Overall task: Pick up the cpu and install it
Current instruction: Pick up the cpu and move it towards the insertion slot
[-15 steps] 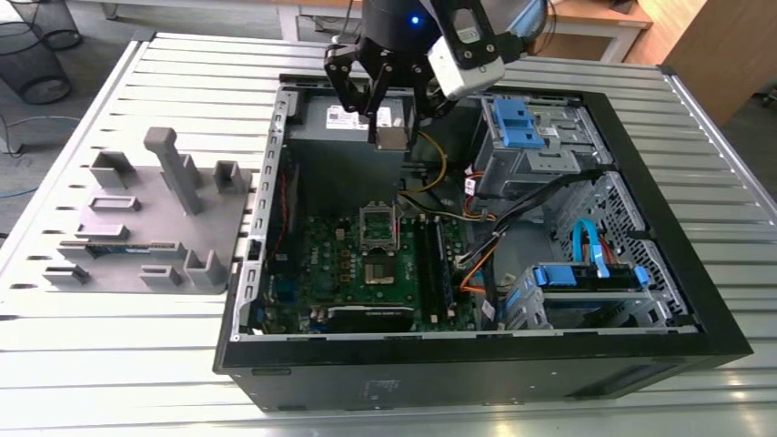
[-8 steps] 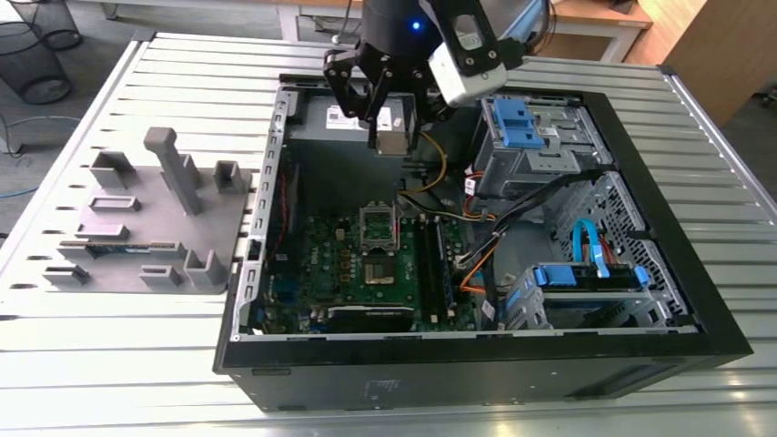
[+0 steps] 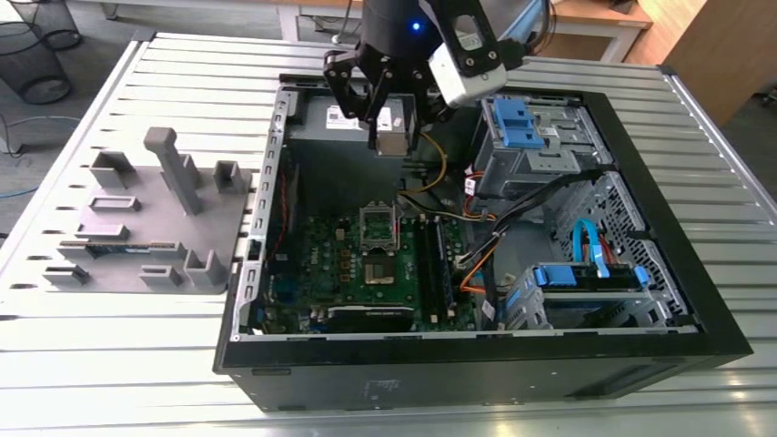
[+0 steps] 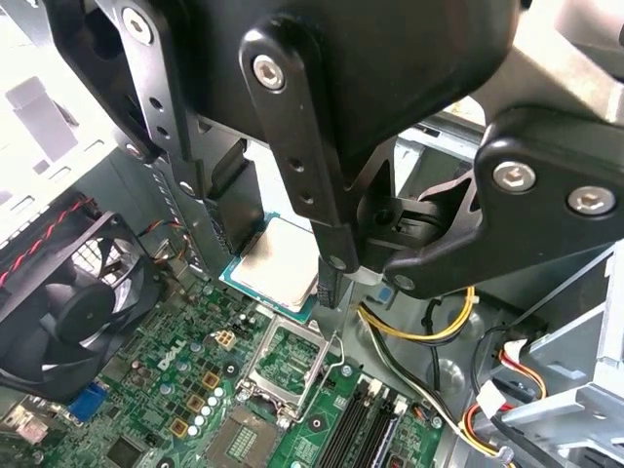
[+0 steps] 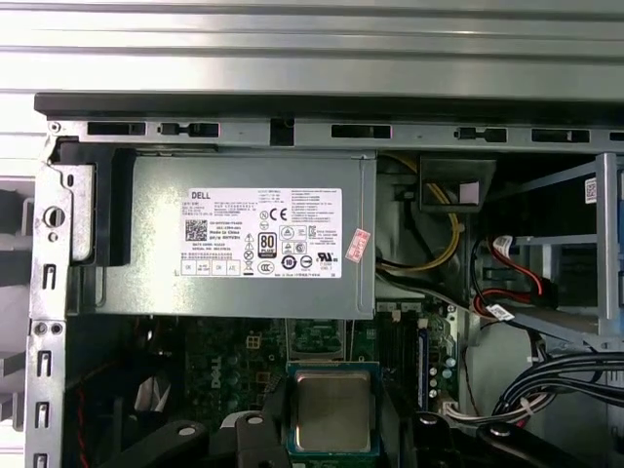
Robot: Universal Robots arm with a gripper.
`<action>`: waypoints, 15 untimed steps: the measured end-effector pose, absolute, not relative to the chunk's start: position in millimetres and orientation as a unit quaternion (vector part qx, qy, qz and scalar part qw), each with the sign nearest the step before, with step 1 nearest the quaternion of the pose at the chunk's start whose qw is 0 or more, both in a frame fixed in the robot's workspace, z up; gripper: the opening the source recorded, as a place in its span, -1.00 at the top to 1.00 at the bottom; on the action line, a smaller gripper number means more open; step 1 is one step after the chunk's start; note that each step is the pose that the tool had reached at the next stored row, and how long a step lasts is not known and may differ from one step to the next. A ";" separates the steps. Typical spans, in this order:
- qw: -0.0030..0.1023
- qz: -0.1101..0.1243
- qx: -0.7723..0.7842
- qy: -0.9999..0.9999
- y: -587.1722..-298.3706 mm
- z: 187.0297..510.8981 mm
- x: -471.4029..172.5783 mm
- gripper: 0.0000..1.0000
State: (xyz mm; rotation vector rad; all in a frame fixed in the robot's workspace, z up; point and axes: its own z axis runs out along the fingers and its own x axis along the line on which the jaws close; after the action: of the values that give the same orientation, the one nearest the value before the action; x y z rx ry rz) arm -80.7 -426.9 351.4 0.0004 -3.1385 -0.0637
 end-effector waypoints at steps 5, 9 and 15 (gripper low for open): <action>0.000 -0.020 0.000 -1.000 -426.8 345.4 -80.7 0.06; -0.001 -0.020 0.000 -1.000 -427.0 338.9 -80.8 0.06; -0.001 -0.020 0.000 -1.000 -429.2 331.0 -80.7 0.06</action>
State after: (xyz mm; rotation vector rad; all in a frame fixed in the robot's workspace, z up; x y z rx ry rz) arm -80.7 -429.2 331.0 0.0006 -3.1424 -0.0636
